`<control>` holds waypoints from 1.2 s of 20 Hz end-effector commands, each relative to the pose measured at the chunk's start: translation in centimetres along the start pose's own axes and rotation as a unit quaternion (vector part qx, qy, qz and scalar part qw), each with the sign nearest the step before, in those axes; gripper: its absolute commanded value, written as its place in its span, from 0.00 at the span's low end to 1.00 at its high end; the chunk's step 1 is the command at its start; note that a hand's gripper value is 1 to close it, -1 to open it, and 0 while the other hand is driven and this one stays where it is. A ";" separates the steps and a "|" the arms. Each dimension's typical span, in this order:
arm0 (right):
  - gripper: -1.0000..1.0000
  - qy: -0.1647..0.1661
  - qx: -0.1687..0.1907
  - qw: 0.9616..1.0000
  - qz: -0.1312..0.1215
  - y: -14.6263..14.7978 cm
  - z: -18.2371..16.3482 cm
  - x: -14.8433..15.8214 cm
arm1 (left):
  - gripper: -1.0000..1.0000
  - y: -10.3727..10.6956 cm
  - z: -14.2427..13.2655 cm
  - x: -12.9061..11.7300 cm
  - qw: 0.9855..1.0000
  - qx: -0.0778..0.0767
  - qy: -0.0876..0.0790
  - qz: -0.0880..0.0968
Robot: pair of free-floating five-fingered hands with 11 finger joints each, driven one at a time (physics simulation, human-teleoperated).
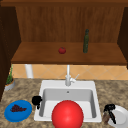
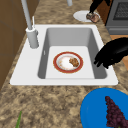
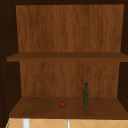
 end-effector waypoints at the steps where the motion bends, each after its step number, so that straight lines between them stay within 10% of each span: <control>1: 0.00 0.000 0.000 1.000 0.022 -0.5 0.8 -0.1 | 0.50 0.0 0.0 0.0 1.000 0.000 0.000 0.000; 24: 0.00 0.004 0.031 0.999 0.027 -1.5 -3.5 0.1 | 0.50 0.0 0.0 0.0 1.000 0.000 0.000 0.000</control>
